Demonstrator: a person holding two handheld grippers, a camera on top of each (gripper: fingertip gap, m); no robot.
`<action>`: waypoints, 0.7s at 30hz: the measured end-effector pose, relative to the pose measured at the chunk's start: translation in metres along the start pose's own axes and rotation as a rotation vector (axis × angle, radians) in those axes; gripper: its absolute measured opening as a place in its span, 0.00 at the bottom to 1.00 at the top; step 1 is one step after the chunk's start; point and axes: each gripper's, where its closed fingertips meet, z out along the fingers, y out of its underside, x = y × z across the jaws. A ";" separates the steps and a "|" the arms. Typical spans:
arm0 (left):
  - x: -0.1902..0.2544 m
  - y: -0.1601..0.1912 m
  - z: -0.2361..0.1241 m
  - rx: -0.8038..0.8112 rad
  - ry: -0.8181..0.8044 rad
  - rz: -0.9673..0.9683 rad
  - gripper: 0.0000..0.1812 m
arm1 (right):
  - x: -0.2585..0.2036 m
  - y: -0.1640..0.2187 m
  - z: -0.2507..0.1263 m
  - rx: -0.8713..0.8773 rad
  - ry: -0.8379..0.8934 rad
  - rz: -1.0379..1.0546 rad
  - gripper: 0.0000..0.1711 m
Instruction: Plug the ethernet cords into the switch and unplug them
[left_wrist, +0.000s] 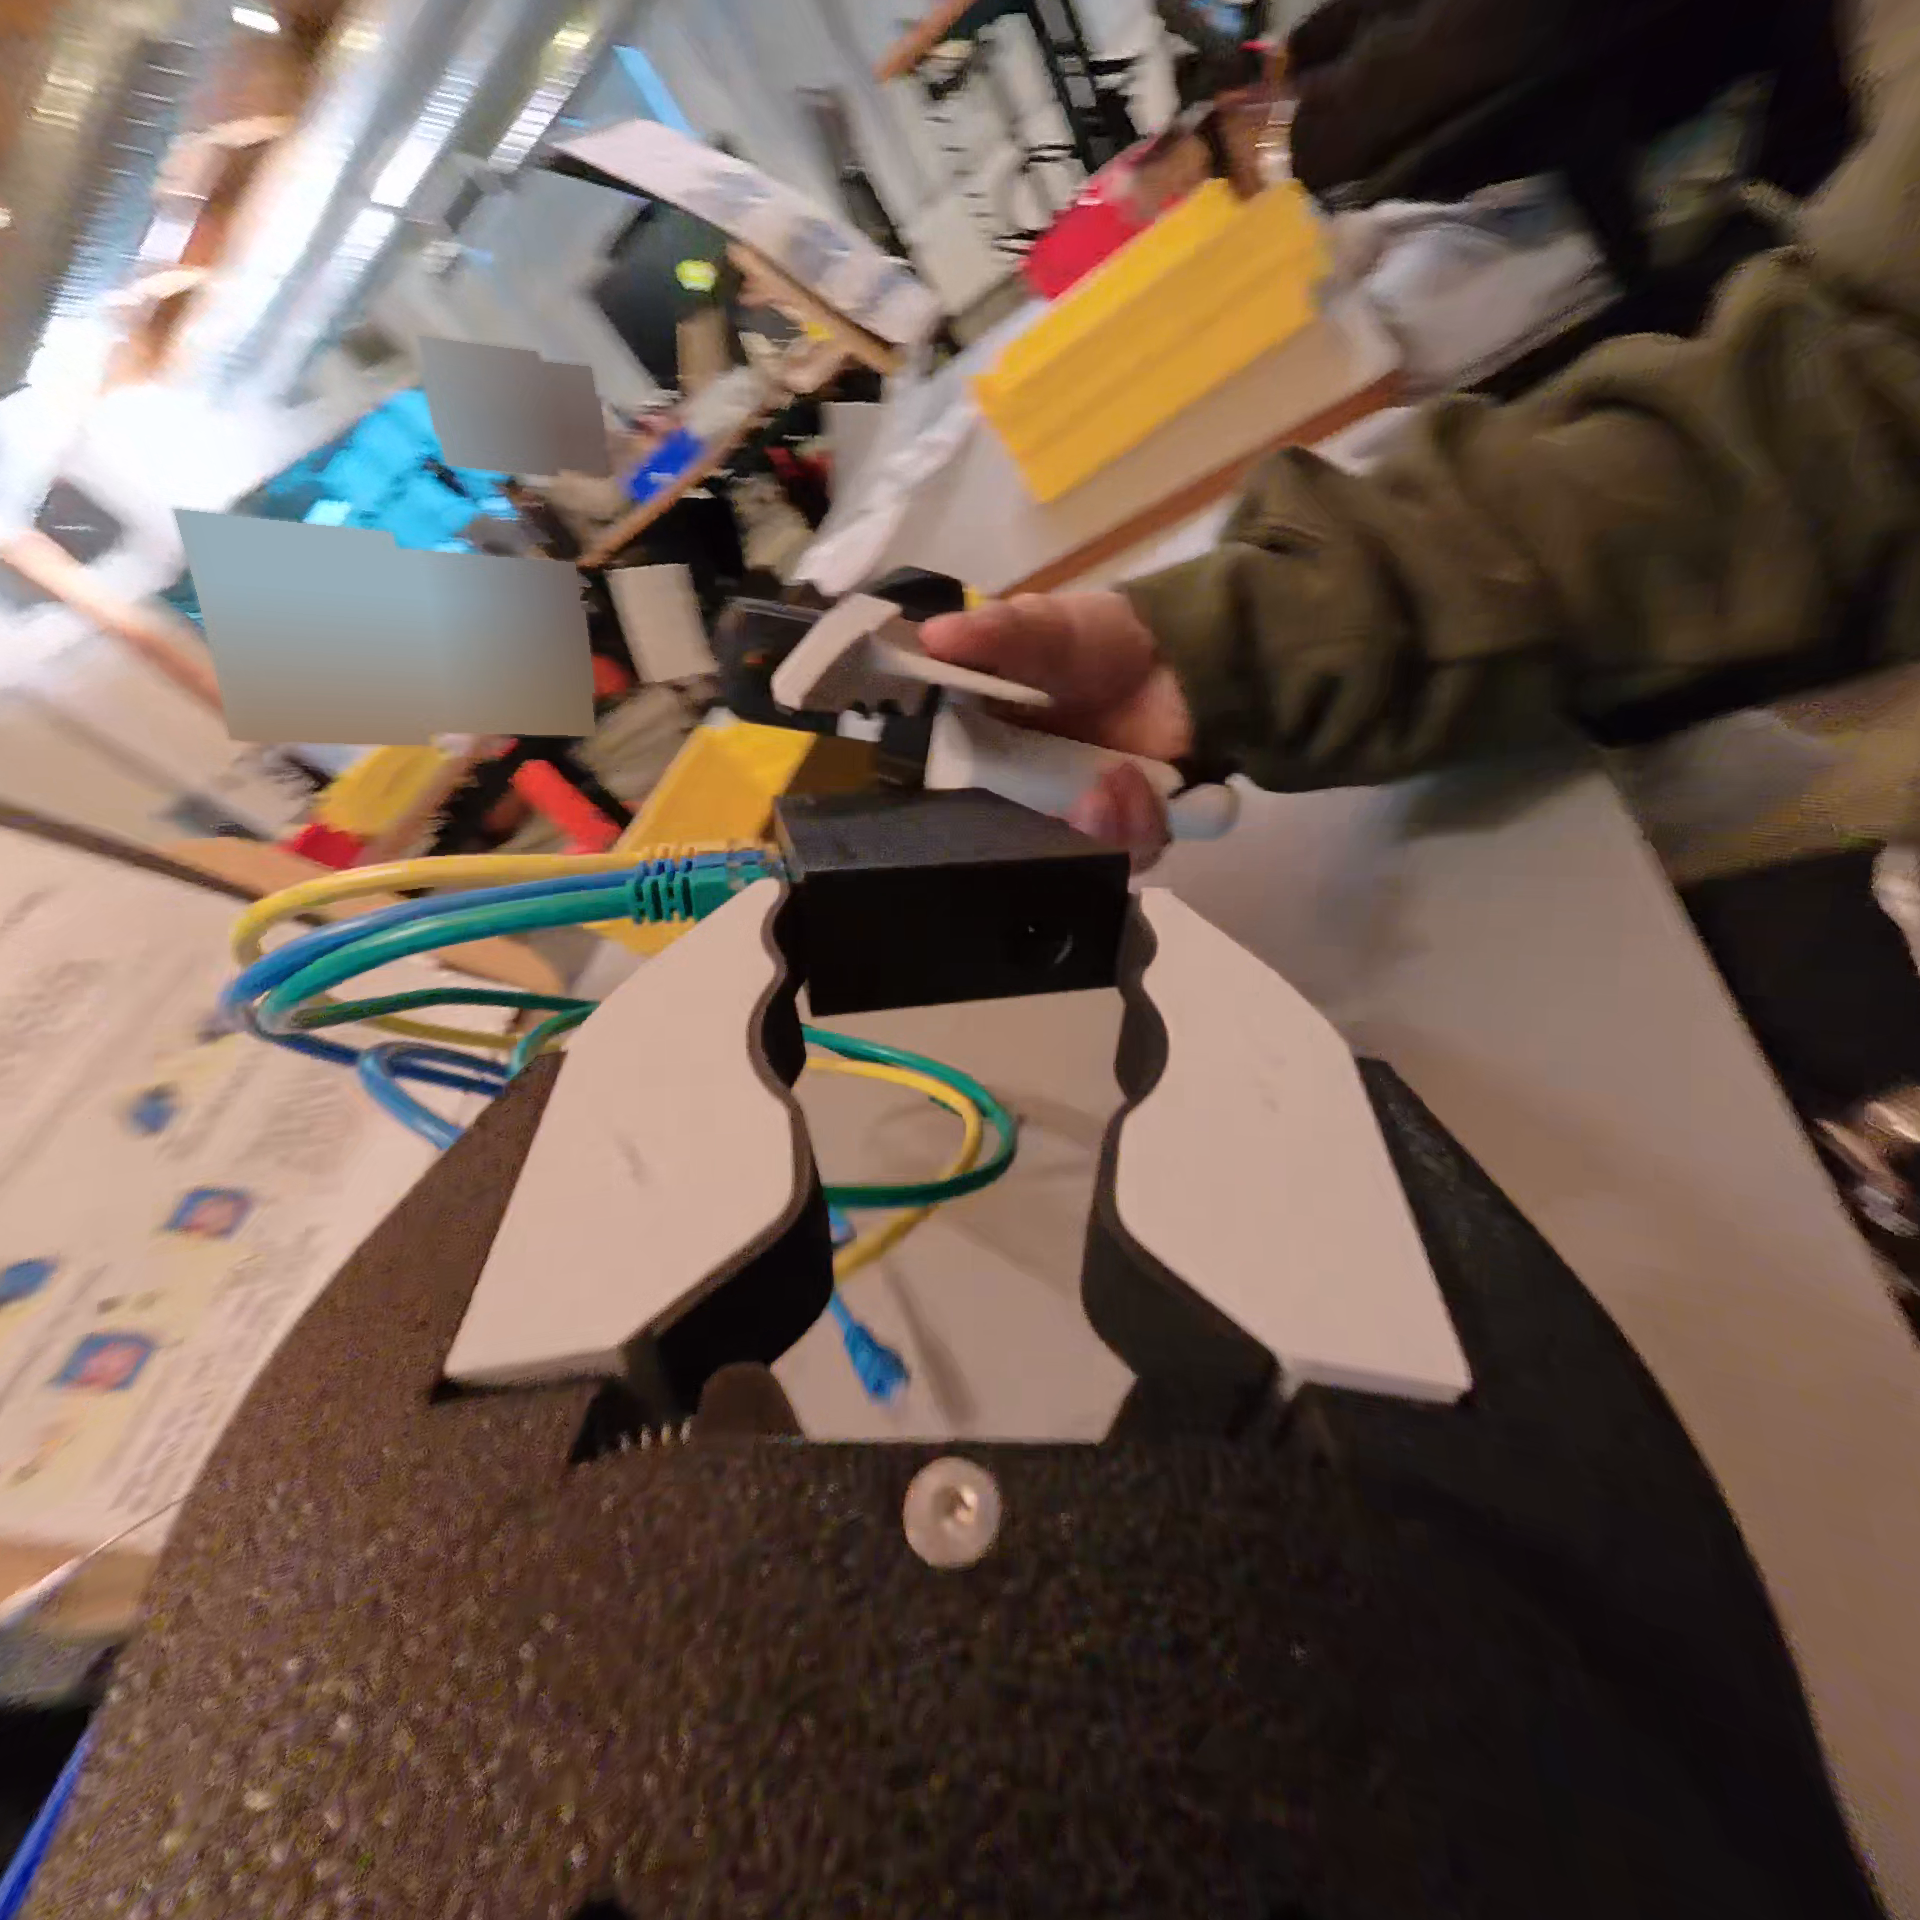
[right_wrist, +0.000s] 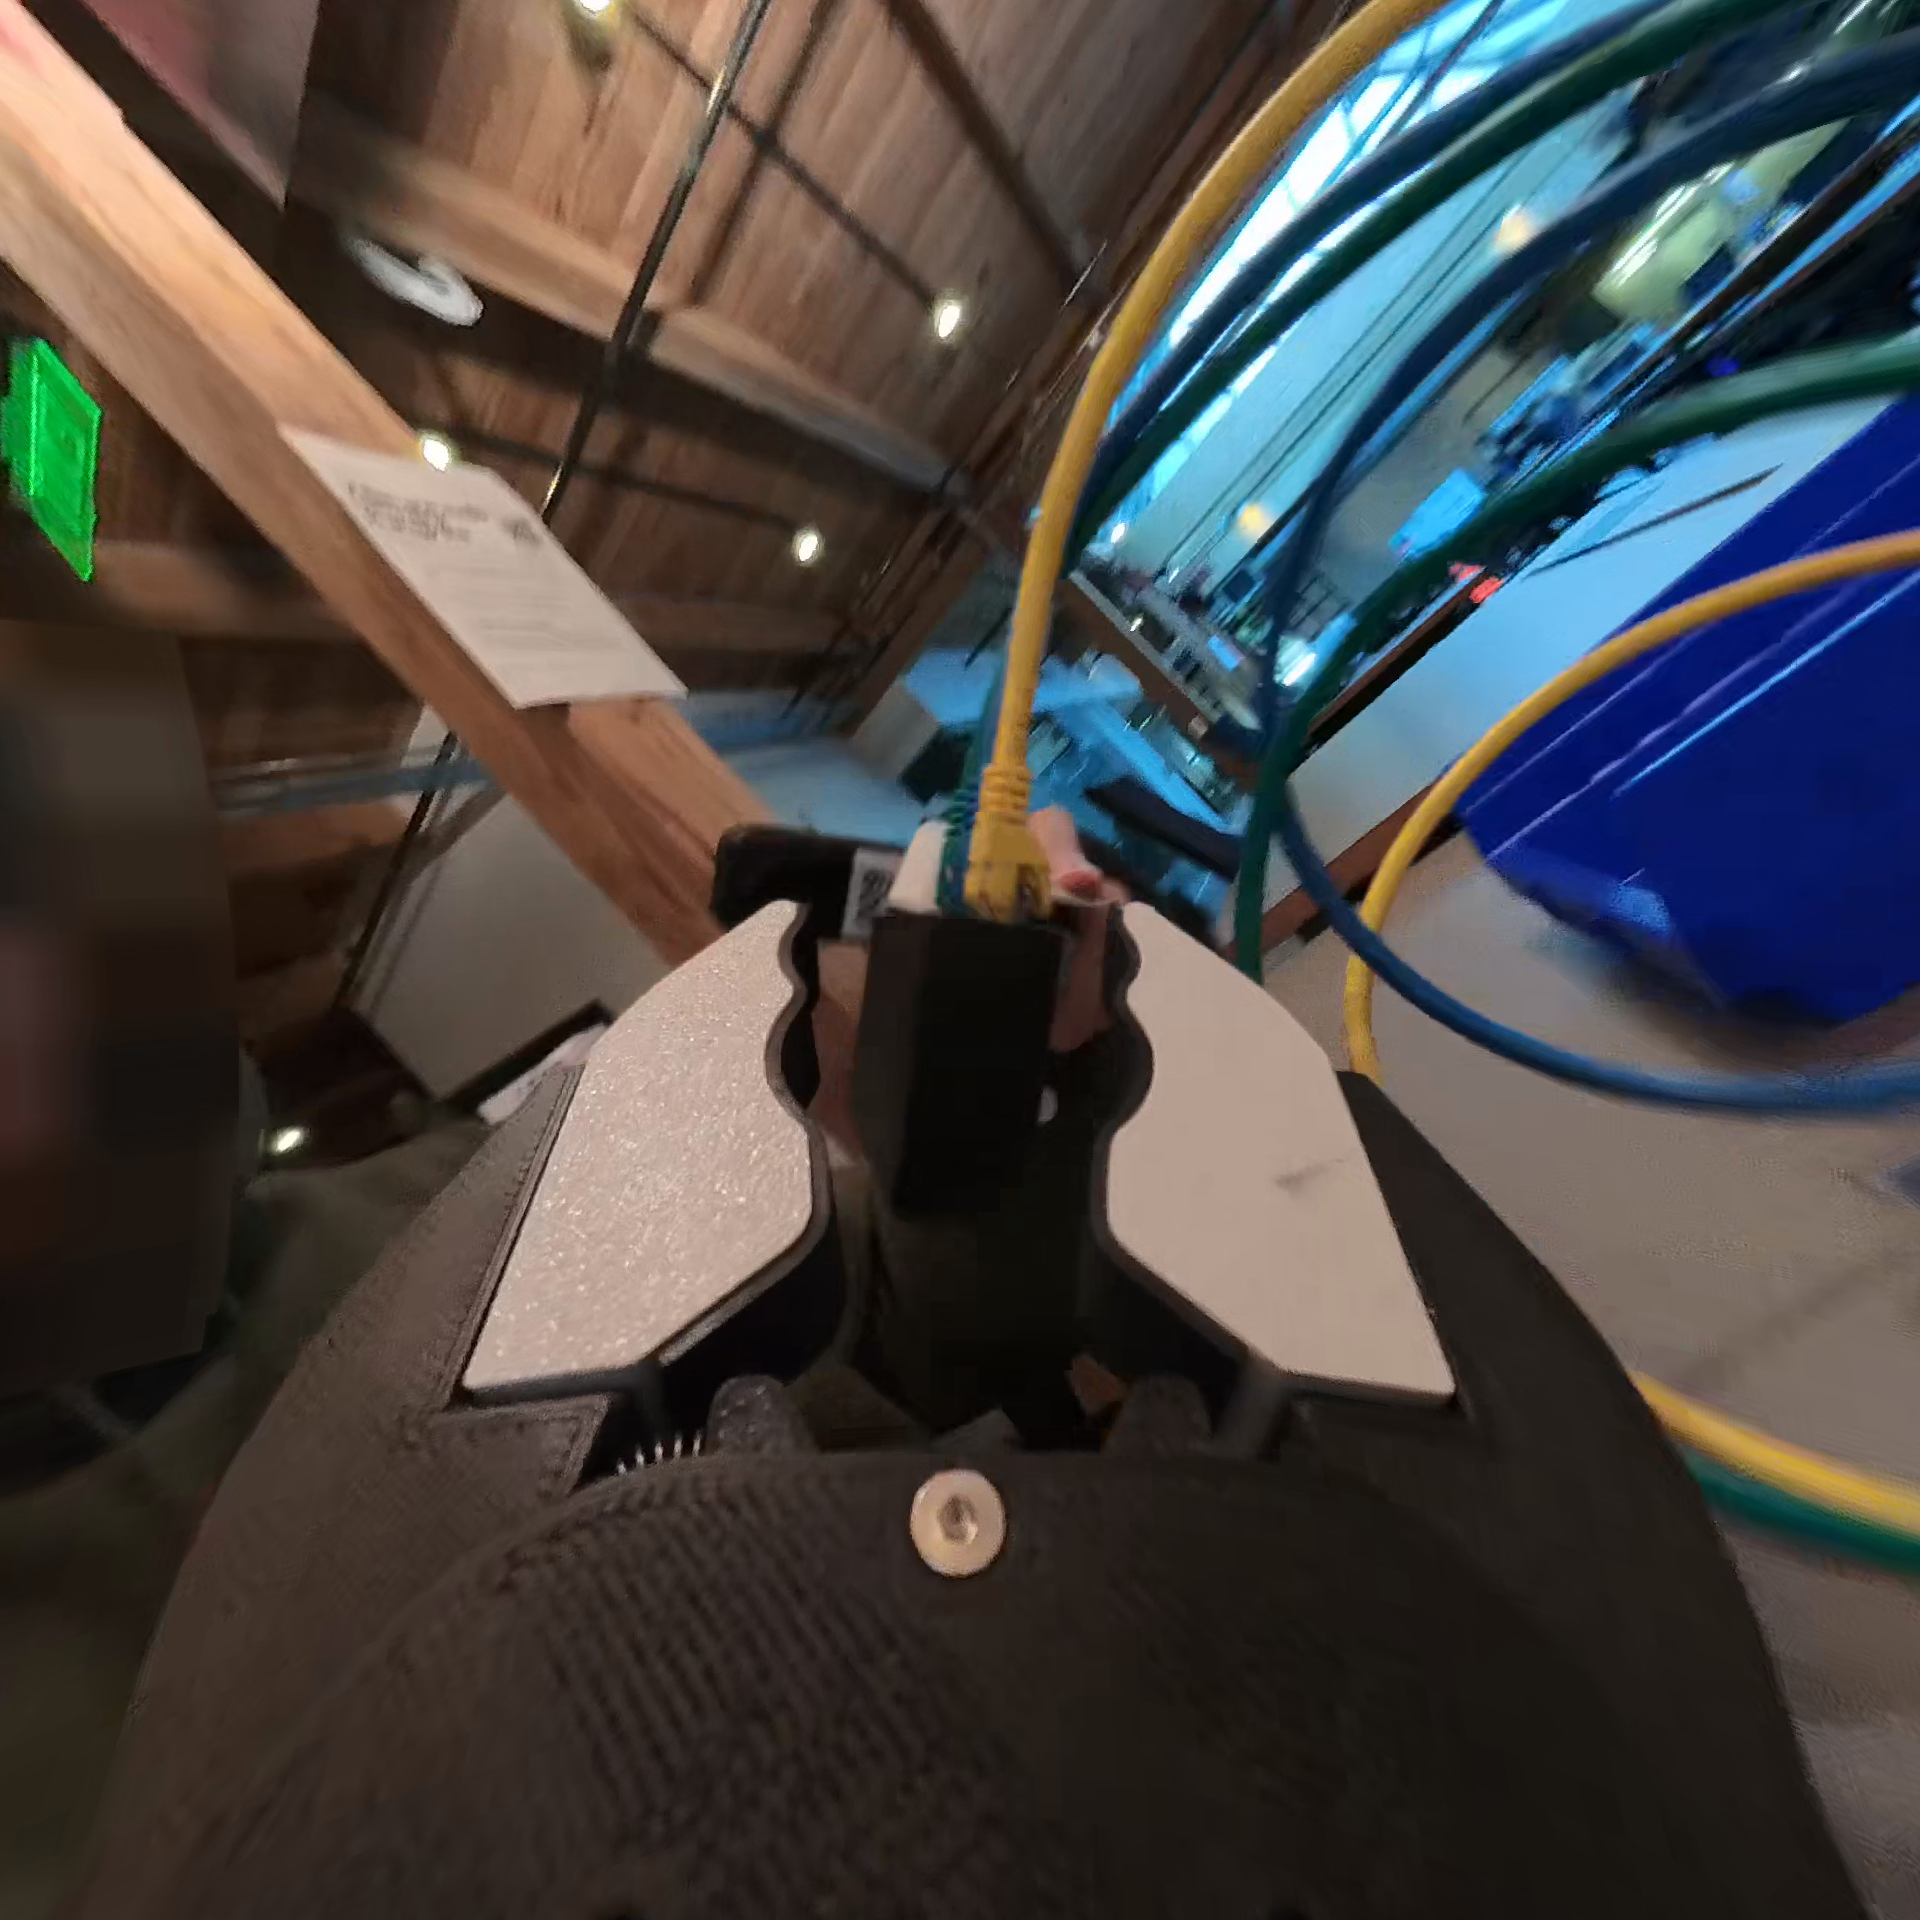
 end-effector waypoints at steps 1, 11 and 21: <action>0.004 0.002 -0.002 0.000 0.061 -0.012 0.32 | -0.003 0.007 0.004 -0.034 -0.028 0.000 0.29; -0.032 0.023 -0.011 0.028 -0.168 -0.184 0.33 | 0.026 -0.009 0.011 0.154 0.035 -0.008 0.17; -0.041 0.045 0.000 -0.138 -0.846 0.029 0.47 | 0.041 -0.023 0.016 0.515 0.127 0.103 0.16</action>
